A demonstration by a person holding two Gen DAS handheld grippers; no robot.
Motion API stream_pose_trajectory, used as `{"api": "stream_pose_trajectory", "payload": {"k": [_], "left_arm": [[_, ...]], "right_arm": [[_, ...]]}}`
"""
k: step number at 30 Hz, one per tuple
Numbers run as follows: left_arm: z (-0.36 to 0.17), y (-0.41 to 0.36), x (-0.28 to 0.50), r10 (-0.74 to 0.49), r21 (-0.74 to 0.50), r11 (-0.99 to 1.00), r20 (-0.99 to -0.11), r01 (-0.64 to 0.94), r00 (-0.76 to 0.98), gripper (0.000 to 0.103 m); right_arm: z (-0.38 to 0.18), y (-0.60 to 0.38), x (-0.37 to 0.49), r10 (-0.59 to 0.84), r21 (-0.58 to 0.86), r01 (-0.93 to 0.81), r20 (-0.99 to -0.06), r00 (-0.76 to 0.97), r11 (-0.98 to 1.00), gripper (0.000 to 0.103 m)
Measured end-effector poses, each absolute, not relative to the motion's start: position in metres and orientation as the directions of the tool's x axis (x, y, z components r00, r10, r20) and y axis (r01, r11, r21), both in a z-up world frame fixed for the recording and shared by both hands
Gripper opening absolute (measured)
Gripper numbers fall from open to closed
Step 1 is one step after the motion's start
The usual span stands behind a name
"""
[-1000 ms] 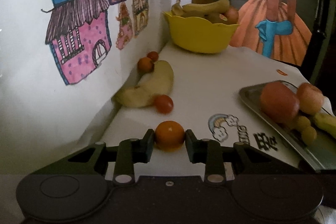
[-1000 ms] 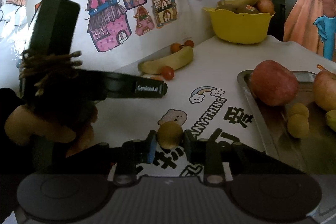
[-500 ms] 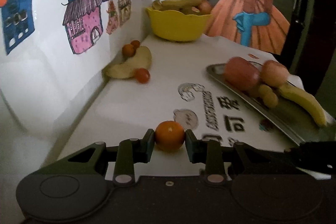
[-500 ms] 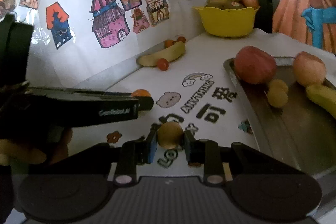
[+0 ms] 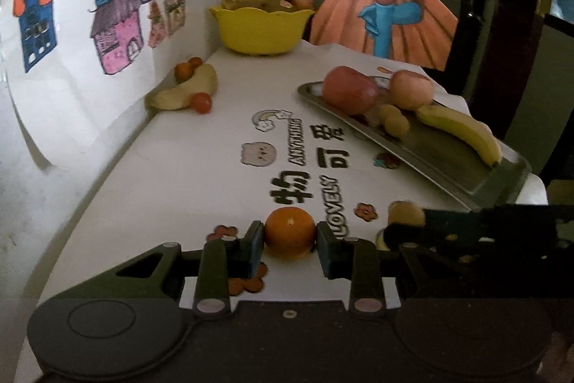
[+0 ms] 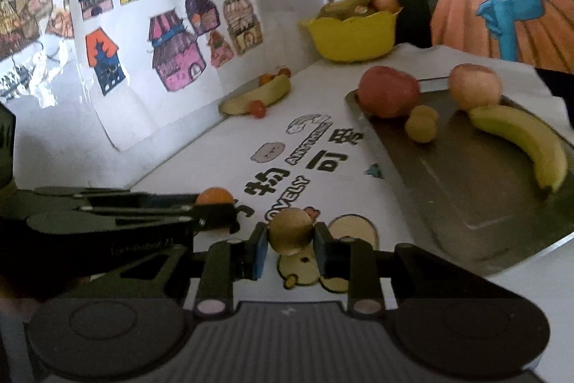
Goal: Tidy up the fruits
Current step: 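Carry the tangerine in the left tool while the right tool carries the kiwi over the tray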
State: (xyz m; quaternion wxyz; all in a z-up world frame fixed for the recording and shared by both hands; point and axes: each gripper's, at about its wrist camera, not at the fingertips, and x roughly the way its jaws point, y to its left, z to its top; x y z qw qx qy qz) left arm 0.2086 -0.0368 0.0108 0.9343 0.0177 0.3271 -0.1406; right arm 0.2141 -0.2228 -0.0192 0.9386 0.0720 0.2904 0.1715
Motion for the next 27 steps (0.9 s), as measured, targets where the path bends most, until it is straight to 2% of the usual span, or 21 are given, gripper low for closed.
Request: {"api": "stream_pose_trajectory", "payload": {"k": [18, 27], "left_arm": [[0.042, -0.113, 0.222, -0.336, -0.084, 0.935, -0.522, 0.344, 0.784, 0.033], [0.038, -0.16, 0.246, -0.361, -0.085, 0.922, -0.539, 0.377, 0.761, 0.033]], "right_arm": [[0.005, -0.299, 0.182, 0.238, 0.275, -0.133, -0.395, 0.887, 0.952, 0.031], [-0.005, -0.34, 0.187, 0.12, 0.269, -0.013, -0.384, 0.915, 0.963, 0.031]]}}
